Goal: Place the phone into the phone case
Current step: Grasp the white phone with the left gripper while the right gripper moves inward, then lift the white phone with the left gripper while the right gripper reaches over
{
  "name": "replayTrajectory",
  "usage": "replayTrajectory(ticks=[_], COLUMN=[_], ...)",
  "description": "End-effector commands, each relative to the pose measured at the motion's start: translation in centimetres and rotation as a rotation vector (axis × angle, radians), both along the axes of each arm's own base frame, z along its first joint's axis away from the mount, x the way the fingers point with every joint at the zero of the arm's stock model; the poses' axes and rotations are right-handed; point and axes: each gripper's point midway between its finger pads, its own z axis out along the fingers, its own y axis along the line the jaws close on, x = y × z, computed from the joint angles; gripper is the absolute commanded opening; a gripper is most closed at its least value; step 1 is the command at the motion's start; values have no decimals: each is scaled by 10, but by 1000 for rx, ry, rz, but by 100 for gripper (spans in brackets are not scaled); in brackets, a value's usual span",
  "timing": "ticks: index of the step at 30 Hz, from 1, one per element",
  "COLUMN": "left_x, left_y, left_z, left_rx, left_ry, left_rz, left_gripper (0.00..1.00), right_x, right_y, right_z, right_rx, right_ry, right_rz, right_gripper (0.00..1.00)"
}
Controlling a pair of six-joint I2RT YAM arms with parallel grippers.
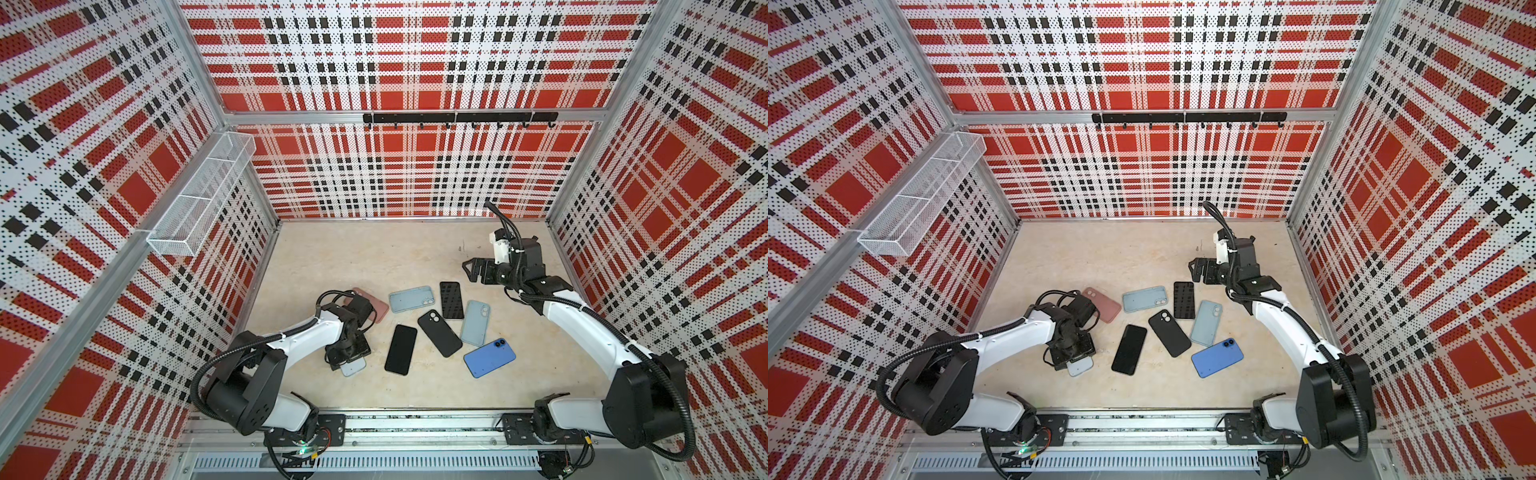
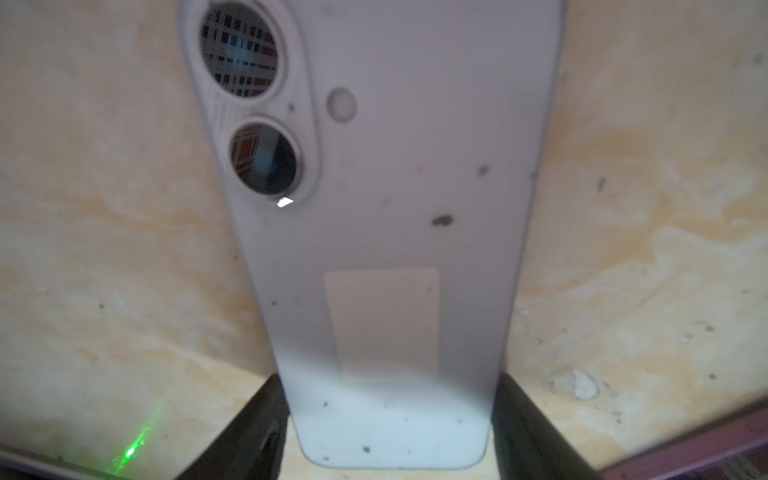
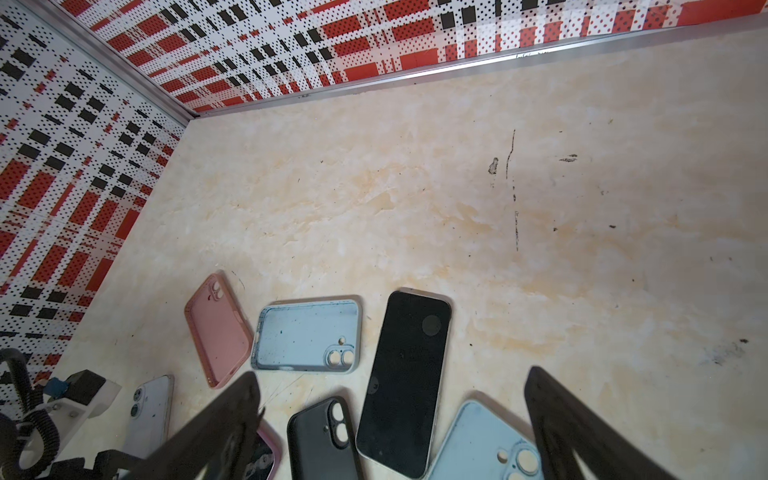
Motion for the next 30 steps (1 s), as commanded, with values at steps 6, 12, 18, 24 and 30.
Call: replayTrajectory(ticks=[6, 12, 18, 24, 30], left_x=[14, 18, 25, 35, 44], left_y=[12, 4, -12, -34, -59], left_z=[29, 43, 62, 76, 91], left_rx=[197, 232, 221, 160, 68], left_ry=[-150, -245, -368, -465, -553], left_rz=[-162, -244, -344, -443, -533], left_gripper=[60, 62, 64, 65, 65], right_x=[8, 13, -2, -27, -53], right_y=[28, 62, 124, 181, 202], right_z=[-3, -13, -23, -36, -37], right_rx=[73, 157, 247, 316, 392], right_ry=[52, 142, 225, 298, 325], right_rz=[116, 230, 430, 646, 779], right_gripper=[100, 100, 100, 100, 100])
